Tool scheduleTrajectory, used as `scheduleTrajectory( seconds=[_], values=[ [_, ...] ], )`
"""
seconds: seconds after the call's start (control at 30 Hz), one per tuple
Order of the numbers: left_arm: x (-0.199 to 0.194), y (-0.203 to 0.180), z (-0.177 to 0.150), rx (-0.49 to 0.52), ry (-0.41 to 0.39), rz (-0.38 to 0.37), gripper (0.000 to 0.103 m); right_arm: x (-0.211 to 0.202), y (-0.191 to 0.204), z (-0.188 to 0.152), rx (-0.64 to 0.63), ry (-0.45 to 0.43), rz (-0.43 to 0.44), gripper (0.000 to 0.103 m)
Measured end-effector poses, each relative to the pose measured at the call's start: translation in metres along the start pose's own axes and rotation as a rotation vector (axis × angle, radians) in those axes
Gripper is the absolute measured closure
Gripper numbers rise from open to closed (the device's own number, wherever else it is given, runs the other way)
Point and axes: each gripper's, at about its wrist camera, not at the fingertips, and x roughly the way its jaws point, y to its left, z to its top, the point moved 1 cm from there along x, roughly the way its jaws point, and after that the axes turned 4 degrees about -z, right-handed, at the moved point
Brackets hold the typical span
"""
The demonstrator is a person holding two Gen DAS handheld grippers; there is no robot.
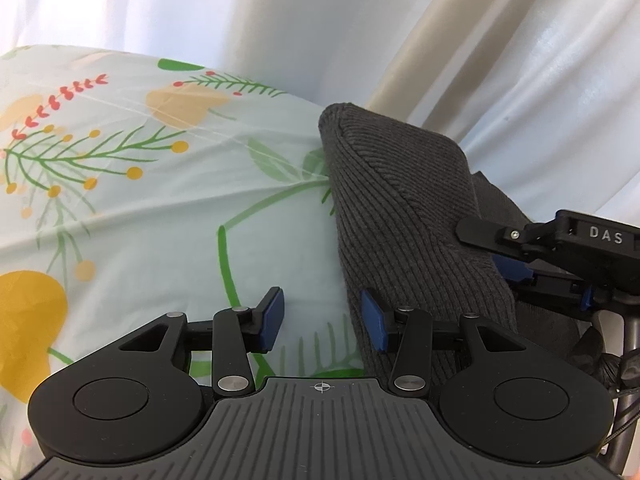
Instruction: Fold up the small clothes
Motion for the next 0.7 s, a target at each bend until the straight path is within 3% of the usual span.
scheduleTrajectory(
  seconds=[0.03, 0.2, 0.57, 0.7],
  values=[
    [0.0, 0.0, 0.0, 0.001, 0.0, 0.0, 0.055, 0.0, 0.0, -0.001, -0.006, -0.002, -0.01, 0.075],
    [-0.001, 0.0, 0.0, -0.001, 0.007, 0.004, 0.055, -0.004, 0.004, -0.004, -0.047, -0.026, -0.061, 0.086],
    [-0.008, -0.009, 0.007, -0.014, 0.015, -0.003, 0.055, -0.03, 0.021, -0.012, -0.166, -0.098, -0.116, 0.089],
    [-0.017, -0.023, 0.01, 0.011, 0.006, -0.026, 0.055, -0.063, 0.023, -0.014, -0.183, -0.178, -0.147, 0.09]
  ],
)
